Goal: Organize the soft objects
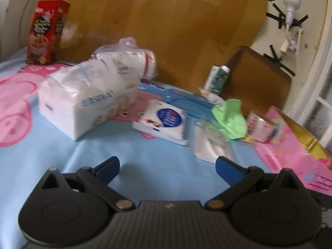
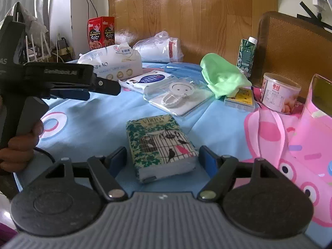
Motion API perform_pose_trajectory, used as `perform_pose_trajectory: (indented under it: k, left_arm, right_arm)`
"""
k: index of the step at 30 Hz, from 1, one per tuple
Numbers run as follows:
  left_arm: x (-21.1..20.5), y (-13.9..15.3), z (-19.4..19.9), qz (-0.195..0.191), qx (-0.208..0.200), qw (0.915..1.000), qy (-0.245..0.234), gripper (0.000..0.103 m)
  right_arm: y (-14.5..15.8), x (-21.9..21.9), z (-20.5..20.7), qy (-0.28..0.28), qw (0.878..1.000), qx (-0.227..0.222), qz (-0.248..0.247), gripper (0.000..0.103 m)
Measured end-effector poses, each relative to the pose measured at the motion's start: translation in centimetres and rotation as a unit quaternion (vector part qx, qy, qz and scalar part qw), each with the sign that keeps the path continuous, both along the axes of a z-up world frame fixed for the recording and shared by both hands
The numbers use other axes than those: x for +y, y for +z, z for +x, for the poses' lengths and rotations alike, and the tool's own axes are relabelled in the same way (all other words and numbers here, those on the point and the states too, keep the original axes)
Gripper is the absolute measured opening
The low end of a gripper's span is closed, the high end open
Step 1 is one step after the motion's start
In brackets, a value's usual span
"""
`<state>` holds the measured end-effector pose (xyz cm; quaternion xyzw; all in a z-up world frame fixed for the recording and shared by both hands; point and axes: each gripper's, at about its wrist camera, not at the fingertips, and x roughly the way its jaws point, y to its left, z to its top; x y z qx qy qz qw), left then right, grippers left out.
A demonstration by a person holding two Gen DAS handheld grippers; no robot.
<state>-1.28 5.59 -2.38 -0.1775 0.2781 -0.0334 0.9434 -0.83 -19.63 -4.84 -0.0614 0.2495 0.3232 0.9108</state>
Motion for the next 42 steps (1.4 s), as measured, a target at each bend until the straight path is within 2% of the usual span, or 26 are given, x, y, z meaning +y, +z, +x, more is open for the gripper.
perform_pose_trajectory:
  k: [3, 5, 9, 10, 11, 12, 14, 18, 20, 25, 28, 30, 32, 33, 34, 37, 38, 40, 42]
  left_arm:
    - [0.0, 0.0, -0.3, -0.068, 0.005, 0.9971, -0.033, 0.097]
    - [-0.6, 0.4, -0.5, -0.085, 0.002, 0.9949, -0.055, 0.094]
    - [-2.9, 0.7, -0.1, -0.079, 0.011, 0.9924, -0.093, 0.087]
    - [-3.6, 0.5, 0.2, -0.080, 0.019, 0.9911, -0.105, 0.081]
    - [-4.3, 0.2, 0.4, -0.080, 0.031, 0.9895, -0.117, 0.071]
    - [-5.0, -0.2, 0.8, -0.079, 0.046, 0.9873, -0.129, 0.065]
    - [-6.5, 0.1, 0.8, -0.061, 0.043, 0.9868, -0.144, 0.060]
    - [-9.4, 2.4, 1.4, -0.027, 0.024, 0.9858, -0.164, 0.060]
    - [-10.8, 3.9, 2.3, -0.025, 0.012, 0.9828, -0.182, 0.060]
    - [-16.5, 7.8, 4.8, -0.006, -0.031, 0.9711, -0.236, 0.061]
    - [-20.5, 8.9, 6.3, -0.006, -0.043, 0.9627, -0.267, 0.063]
    - [-22.8, 9.3, 7.0, -0.005, -0.045, 0.9583, -0.282, 0.067]
    - [-24.6, 9.2, 7.3, 0.014, -0.050, 0.9603, -0.274, 0.084]
    - [-25.0, 9.0, 7.3, 0.022, -0.053, 0.9620, -0.267, 0.087]
    - [-24.9, 8.7, 7.0, 0.027, -0.054, 0.9629, -0.263, 0.088]
    - [-23.6, 8.1, 6.5, 0.023, -0.058, 0.9638, -0.259, 0.091]
    - [-22.4, 7.9, 6.0, 0.020, -0.066, 0.9660, -0.249, 0.094]
    - [-20.1, 7.9, 5.4, 0.022, -0.074, 0.9707, -0.227, 0.094]
    - [-16.7, 7.6, 4.6, 0.013, -0.080, 0.9764, -0.200, 0.094]
  right_arm:
    - [0.0, 0.0, 0.0, 0.002, 1.000, -0.001, 0.000, 0.079]
    - [-0.1, 0.0, 0.0, 0.004, 1.000, -0.002, 0.000, 0.079]
    - [-0.1, 0.0, 0.0, 0.006, 1.000, -0.003, 0.000, 0.078]
    - [-0.2, -0.1, 0.0, 0.007, 1.000, -0.004, 0.001, 0.076]
    - [-0.2, -0.1, -0.1, 0.007, 1.000, -0.009, 0.002, 0.063]
    - [-0.2, -0.2, -0.2, 0.007, 1.000, -0.014, 0.003, 0.061]
    - [-0.2, -0.3, -0.6, -0.003, 0.999, -0.031, 0.005, 0.059]
    - [0.2, -2.1, -1.3, -0.049, 0.995, -0.073, 0.044, 0.059]
    - [0.8, -3.3, -1.3, -0.076, 0.990, -0.101, 0.055, 0.059]
    - [3.5, -7.7, -0.3, -0.154, 0.973, -0.162, 0.065, 0.059]
    - [4.4, -10.5, 0.8, -0.202, 0.960, -0.182, 0.062, 0.059]
    - [4.5, -12.6, 1.9, -0.243, 0.951, -0.183, 0.055, 0.059]
    - [4.2, -14.3, 3.2, -0.287, 0.942, -0.169, 0.043, 0.062]
    - [3.8, -15.0, 4.0, -0.313, 0.937, -0.154, 0.032, 0.066]
    - [3.6, -15.6, 4.6, -0.334, 0.932, -0.138, 0.027, 0.069]
    - [3.1, -17.0, 4.1, -0.349, 0.925, -0.126, 0.079, 0.073]
    - [3.0, -16.7, 3.8, -0.345, 0.926, -0.128, 0.083, 0.077]
    - [2.6, -15.2, 3.2, -0.337, 0.927, -0.144, 0.080, 0.077]
    - [2.3, -13.3, 3.0, -0.314, 0.934, -0.152, 0.076, 0.077]
